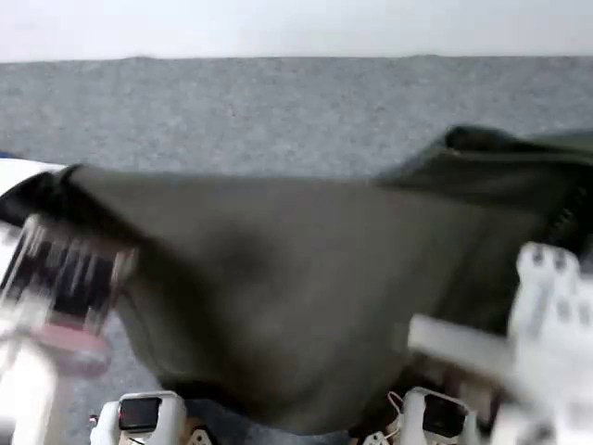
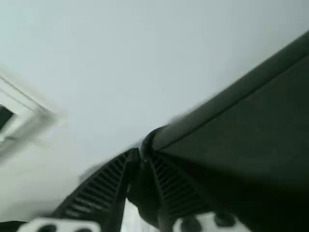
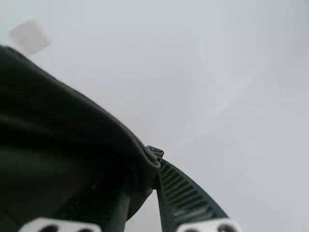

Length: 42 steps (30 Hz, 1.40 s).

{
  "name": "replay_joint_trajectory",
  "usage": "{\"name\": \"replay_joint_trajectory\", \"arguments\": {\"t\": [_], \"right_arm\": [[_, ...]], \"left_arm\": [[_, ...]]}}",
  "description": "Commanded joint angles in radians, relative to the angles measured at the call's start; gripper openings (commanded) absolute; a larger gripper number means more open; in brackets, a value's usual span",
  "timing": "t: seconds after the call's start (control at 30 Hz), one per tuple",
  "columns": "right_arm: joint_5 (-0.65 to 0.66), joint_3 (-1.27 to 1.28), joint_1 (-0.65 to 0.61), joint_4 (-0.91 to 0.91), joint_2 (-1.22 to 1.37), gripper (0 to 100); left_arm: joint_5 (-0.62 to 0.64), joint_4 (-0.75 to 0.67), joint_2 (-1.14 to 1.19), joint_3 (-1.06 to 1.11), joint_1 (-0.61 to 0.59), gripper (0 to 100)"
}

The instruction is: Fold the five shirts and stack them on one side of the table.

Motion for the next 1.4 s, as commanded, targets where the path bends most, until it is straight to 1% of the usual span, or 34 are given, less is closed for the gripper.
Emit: {"name": "replay_joint_trajectory", "arguments": {"t": [0.0,0.07,0.13,0.23,0.3,0.4,0.53,0.77,0.9,1.03,1.17,1.27,1.37], "right_arm": [[0.031,0.143,-0.074,0.001,0.079,1.0],[0.061,0.232,-0.119,-0.010,0.099,1.0],[0.054,0.330,-0.148,-0.077,0.117,1.0],[0.052,0.493,-0.160,-0.266,0.145,1.0],[0.052,0.601,-0.162,-0.417,0.166,1.0],[0.054,0.727,-0.162,-0.622,0.209,1.0],[0.054,0.798,-0.162,-0.820,0.294,1.0],[0.060,0.799,-0.179,-1.136,0.506,1.0],[0.118,0.761,-0.202,-1.251,0.634,1.0],[0.124,0.671,-0.206,-1.279,0.762,1.0],[0.124,0.588,-0.205,-1.271,0.860,1.0],[0.124,0.589,-0.206,-1.265,0.880,1.0],[0.124,0.591,-0.206,-1.182,0.869,1.0]], "left_arm": [[-0.014,-0.213,-0.002,0.280,-0.005,0],[-0.012,-0.365,-0.002,0.427,-0.005,0],[-0.012,-0.529,0.000,0.562,-0.005,0],[-0.014,-0.764,0.002,0.740,-0.005,0],[-0.035,-0.895,0.017,0.823,-0.003,0],[-0.063,-1.026,0.106,0.855,-0.005,0],[-0.063,-1.125,0.288,0.791,-0.020,0],[-0.061,-1.148,0.652,0.490,-0.015,0],[-0.061,-1.143,0.845,0.315,-0.014,0],[-0.061,-1.112,0.971,0.197,-0.014,0],[-0.061,-0.985,1.017,0.130,-0.003,0],[-0.061,-0.901,1.022,0.130,0.002,0],[-0.061,-0.818,1.023,0.130,0.003,0]]}}
